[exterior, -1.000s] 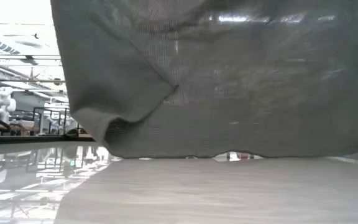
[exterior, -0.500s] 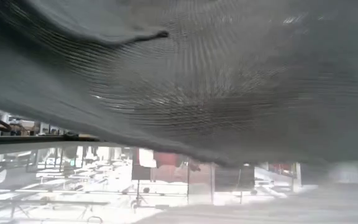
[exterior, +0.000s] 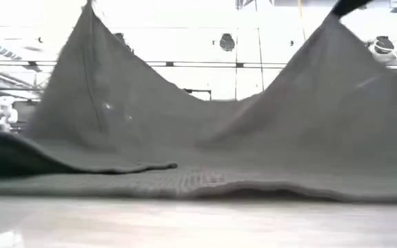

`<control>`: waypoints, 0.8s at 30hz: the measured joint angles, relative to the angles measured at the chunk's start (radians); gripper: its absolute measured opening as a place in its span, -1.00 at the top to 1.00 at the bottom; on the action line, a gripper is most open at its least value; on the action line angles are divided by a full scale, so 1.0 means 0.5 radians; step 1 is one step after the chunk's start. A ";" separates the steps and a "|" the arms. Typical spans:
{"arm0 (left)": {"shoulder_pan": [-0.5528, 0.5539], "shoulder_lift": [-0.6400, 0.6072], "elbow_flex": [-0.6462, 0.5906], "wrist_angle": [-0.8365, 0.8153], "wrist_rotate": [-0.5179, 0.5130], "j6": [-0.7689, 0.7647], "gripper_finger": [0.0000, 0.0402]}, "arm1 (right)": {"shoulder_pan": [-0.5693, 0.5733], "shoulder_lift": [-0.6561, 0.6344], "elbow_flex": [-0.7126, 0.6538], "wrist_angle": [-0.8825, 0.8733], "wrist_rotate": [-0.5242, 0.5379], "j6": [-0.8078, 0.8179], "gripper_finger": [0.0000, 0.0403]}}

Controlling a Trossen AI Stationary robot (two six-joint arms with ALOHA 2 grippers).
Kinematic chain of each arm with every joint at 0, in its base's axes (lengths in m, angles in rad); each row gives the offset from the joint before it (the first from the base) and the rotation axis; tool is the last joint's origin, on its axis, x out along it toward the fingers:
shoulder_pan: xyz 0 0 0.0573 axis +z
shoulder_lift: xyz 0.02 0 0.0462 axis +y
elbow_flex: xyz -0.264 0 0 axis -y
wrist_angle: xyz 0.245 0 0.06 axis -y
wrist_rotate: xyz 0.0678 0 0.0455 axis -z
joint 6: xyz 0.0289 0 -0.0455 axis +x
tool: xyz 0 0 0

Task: Roll towel
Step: Fold the dark gray towel

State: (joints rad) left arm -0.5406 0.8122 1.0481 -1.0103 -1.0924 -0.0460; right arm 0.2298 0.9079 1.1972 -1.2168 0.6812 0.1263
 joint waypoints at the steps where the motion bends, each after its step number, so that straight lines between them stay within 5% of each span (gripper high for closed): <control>1: 0.040 0.041 -0.029 0.005 0.002 -0.003 1.00 | -0.036 0.026 -0.046 0.017 0.033 0.009 1.00; 5: 0.199 0.213 -0.123 0.015 0.092 -0.050 0.91 | -0.187 0.139 -0.216 0.083 0.042 0.095 1.00; 10: 0.358 0.437 -0.218 0.062 0.258 -0.104 0.57 | -0.341 0.294 -0.423 0.101 0.049 0.289 0.94; 16: 0.504 0.664 -0.234 0.062 0.291 -0.268 0.07 | -0.529 0.414 -0.546 0.083 0.108 0.487 0.58; 20: 0.532 0.698 -0.235 0.097 0.313 -0.366 -0.09 | -0.581 0.394 -0.543 -0.046 0.220 0.675 0.32; 24: 0.528 0.690 -0.234 0.436 0.775 -0.287 -0.11 | -0.593 0.327 -0.505 -0.140 0.315 0.832 0.15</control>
State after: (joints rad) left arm -0.2764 1.1572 0.9310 -0.7923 -0.7048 -0.1896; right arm -0.0666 1.0717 0.9446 -1.2868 0.8388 0.5425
